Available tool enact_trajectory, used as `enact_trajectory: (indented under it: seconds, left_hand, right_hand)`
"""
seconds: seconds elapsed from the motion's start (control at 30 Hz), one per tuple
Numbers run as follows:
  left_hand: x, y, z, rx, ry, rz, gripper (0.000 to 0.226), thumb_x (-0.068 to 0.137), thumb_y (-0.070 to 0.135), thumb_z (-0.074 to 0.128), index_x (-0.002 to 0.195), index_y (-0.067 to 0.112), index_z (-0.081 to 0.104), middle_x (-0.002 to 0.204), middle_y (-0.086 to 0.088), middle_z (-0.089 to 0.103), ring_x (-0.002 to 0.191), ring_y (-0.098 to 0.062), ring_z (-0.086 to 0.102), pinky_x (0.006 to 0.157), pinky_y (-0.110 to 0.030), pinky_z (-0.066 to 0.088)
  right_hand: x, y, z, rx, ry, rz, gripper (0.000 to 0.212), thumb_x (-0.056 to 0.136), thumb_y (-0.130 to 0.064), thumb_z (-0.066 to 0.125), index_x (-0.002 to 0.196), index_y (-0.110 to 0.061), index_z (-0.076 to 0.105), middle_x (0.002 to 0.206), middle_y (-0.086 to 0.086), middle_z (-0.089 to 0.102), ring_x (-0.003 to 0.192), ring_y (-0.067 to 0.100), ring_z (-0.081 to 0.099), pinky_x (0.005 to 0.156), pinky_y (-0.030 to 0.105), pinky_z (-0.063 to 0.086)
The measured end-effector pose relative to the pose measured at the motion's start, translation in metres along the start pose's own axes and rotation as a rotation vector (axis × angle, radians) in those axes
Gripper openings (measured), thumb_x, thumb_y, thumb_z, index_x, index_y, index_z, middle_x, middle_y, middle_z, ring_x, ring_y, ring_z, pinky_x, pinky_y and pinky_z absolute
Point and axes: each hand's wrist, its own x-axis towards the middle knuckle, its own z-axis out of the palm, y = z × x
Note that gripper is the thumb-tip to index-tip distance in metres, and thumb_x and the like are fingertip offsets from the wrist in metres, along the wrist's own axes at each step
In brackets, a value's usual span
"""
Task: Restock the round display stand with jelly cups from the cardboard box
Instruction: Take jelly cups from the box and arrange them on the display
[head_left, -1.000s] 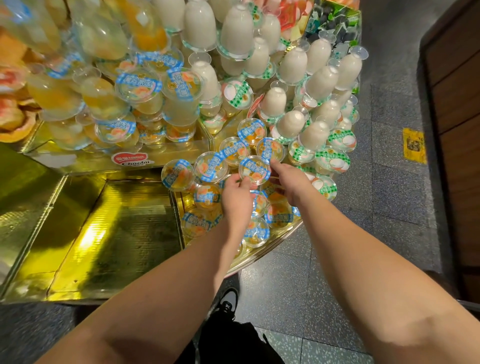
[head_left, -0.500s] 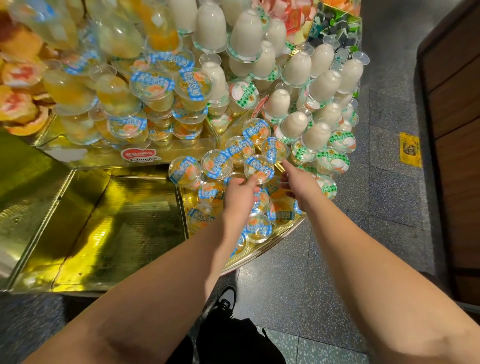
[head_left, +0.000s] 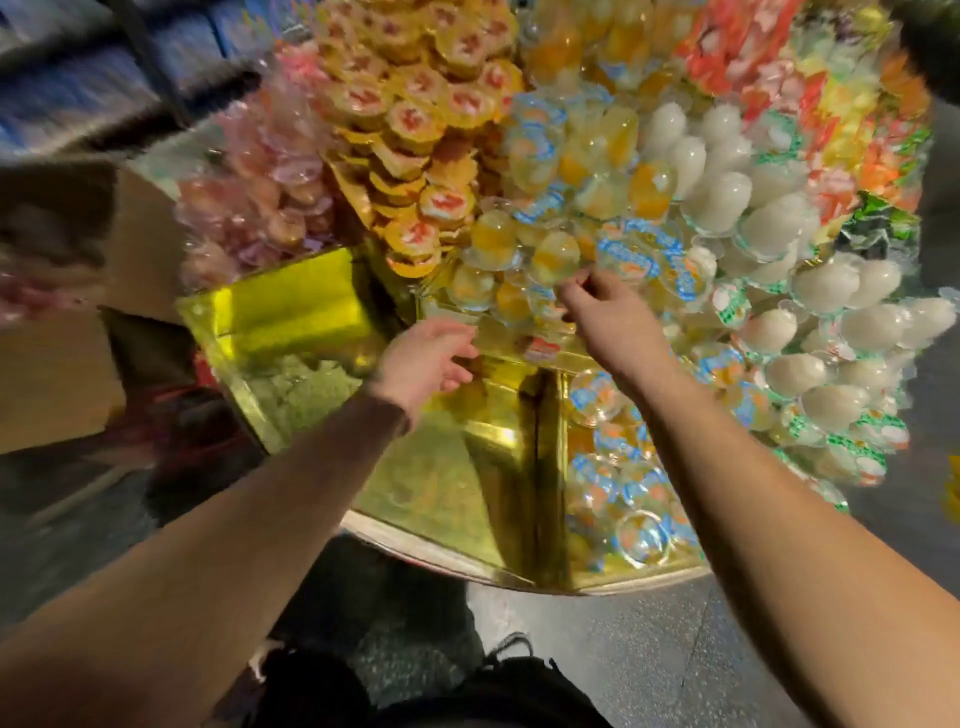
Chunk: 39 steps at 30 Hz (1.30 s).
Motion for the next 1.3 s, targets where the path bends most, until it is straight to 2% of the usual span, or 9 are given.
enact_trajectory:
  seconds: [0.2,0.3,0.4,0.47,0.63,0.8,1.0,1.17,1.3]
  left_hand:
    - [-0.021,0.022,-0.255,0.122,0.3,0.114,0.029,0.098,0.002,0.051,0.075,0.019,0.05,0.07,-0.001,0.048,0.051,-0.004,0.049,0.043,-0.014,0.032]
    - [-0.04,0.01,-0.387,0.451,0.232,0.151,0.034,0.098,-0.004,0.046,0.069,0.013,0.045,0.053,-0.009,0.044,0.045,-0.004,0.05,0.052,-0.011,0.038]
    - [-0.063,-0.015,-0.491,0.521,0.325,0.021,0.013,0.1,0.005,0.049,0.09,0.002,0.057,0.079,-0.002,0.057,0.074,-0.009,0.058,0.068,-0.016,0.044]
    - [-0.079,-0.025,-0.538,0.628,0.603,-0.029,0.018,0.099,0.018,0.055,0.111,0.006,0.061,0.103,-0.006,0.063,0.098,-0.022,0.061,0.082,-0.027,0.048]
    - [-0.073,-0.045,-0.628,0.602,0.601,-0.12,0.03,0.099,0.031,0.054,0.124,0.017,0.059,0.117,0.0,0.06,0.105,-0.017,0.058,0.086,-0.031,0.048]
    - [-0.027,-0.053,-0.695,0.613,0.653,-0.203,0.023,0.099,0.028,0.052,0.118,0.019,0.06,0.109,0.002,0.059,0.096,-0.013,0.054,0.078,-0.028,0.042]
    - [0.057,-0.054,-0.782,0.553,0.738,-0.321,0.01,0.099,0.025,0.053,0.107,0.021,0.056,0.091,0.006,0.054,0.079,-0.005,0.051,0.062,-0.023,0.04]
    - [0.127,-0.061,-0.842,0.572,0.737,-0.48,0.029,0.098,0.029,0.054,0.125,0.019,0.056,0.114,-0.003,0.061,0.099,-0.019,0.059,0.082,-0.038,0.054]
    - [0.181,-0.069,-0.876,0.55,0.79,-0.528,0.042,0.097,0.031,0.054,0.135,0.014,0.049,0.129,-0.009,0.055,0.114,-0.028,0.056,0.091,-0.04,0.048]
  right_hand:
    - [-0.006,-0.16,0.187,-0.157,-0.255,-0.33,0.02,0.099,-0.038,0.052,0.105,-0.021,0.062,0.097,-0.002,0.06,0.088,0.015,0.052,0.068,0.025,0.031]
    - [-0.022,-0.221,0.281,-0.232,-0.383,-0.443,0.025,0.098,-0.032,0.055,0.113,-0.013,0.062,0.096,-0.002,0.055,0.091,0.016,0.052,0.068,0.025,0.028]
    - [-0.033,-0.264,0.365,-0.322,-0.492,-0.52,0.018,0.095,-0.029,0.058,0.097,-0.012,0.06,0.093,0.005,0.061,0.09,0.023,0.058,0.07,0.03,0.034]
    - [-0.034,-0.284,0.414,-0.395,-0.542,-0.576,0.028,0.092,-0.035,0.055,0.097,-0.009,0.064,0.098,0.014,0.067,0.097,0.03,0.062,0.075,0.034,0.039]
    - [-0.022,-0.326,0.503,-0.552,-0.682,-0.578,0.028,0.096,-0.035,0.056,0.118,-0.017,0.061,0.109,0.005,0.062,0.104,0.023,0.06,0.076,0.027,0.037]
    - [0.023,-0.353,0.576,-0.577,-0.729,-0.516,0.023,0.098,-0.032,0.055,0.118,-0.02,0.058,0.103,-0.002,0.056,0.101,0.022,0.06,0.078,0.027,0.04]
    - [0.119,-0.381,0.677,-0.564,-0.702,-0.374,0.04,0.1,-0.034,0.051,0.136,-0.016,0.052,0.132,0.008,0.06,0.117,0.025,0.058,0.095,0.036,0.046]
    - [0.194,-0.396,0.758,-0.618,-0.76,-0.25,0.054,0.093,-0.04,0.059,0.139,-0.014,0.048,0.136,0.01,0.055,0.119,0.028,0.056,0.098,0.038,0.048]
    - [0.243,-0.406,0.818,-0.567,-0.7,-0.148,0.063,0.092,-0.043,0.063,0.143,-0.013,0.043,0.138,0.011,0.051,0.122,0.029,0.053,0.096,0.039,0.05]
